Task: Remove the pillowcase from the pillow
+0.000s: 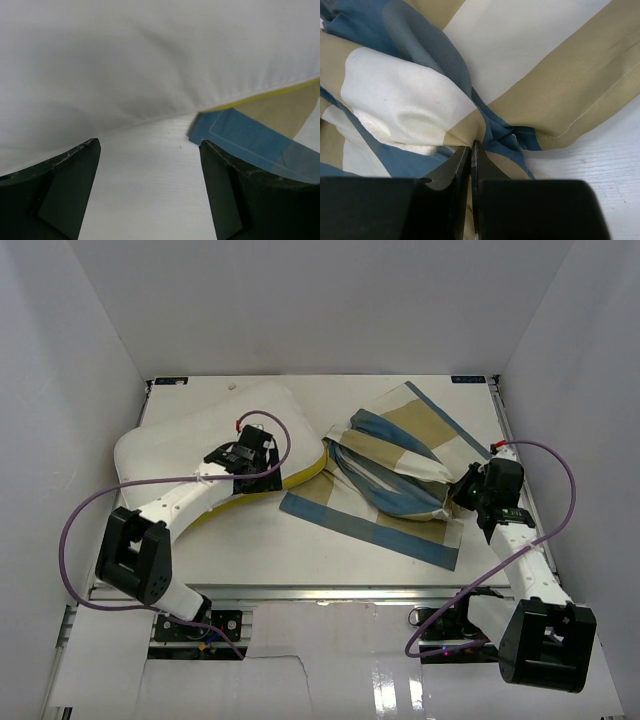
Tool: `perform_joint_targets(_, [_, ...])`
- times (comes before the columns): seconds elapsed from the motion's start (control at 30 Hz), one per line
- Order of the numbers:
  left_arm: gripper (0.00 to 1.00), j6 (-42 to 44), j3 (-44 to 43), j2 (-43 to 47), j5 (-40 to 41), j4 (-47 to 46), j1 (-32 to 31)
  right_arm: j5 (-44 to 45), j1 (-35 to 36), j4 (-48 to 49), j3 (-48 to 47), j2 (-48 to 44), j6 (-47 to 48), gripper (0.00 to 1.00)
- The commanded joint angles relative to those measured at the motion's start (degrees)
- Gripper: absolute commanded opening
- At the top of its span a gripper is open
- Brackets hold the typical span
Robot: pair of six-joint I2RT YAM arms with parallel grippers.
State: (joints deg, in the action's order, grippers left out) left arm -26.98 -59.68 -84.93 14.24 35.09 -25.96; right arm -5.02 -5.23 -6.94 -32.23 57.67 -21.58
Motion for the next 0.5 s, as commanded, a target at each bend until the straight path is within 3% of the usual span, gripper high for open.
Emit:
perform_joint_targets(0.0, [0.91, 5.9, -7.8, -4.7, 8.7, 3.8, -0.1, -3.0, -0.2, 1.2, 1.5, -2.3, 1.1, 0.08])
perform_joint_targets(0.13, [0.94, 14.3, -14.0, -11.6, 5.0, 3.8, -0.4, -3.4, -0.2, 1.1, 2.3, -4.1, 1.5, 0.08])
perform_joint_targets(0.3, [0.86, 20.2, -21.5, -23.6, 6.8, 10.3, -1.6, -4.4, -0.3, 1.1, 2.0, -4.8, 2.2, 0.08])
perform_joint_targets(0.37, [0.66, 21.1, -22.2, -25.5, 5.5, 10.4, -1.7, -4.8, -0.3, 1.1, 1.9, -5.0, 2.2, 0.08])
perform_joint_targets(0.47, [0.09, 19.4, -24.9, -26.4, 3.8, 10.4, -2.1, -5.2, -0.3, 1.1, 1.9, -5.1, 2.2, 0.08])
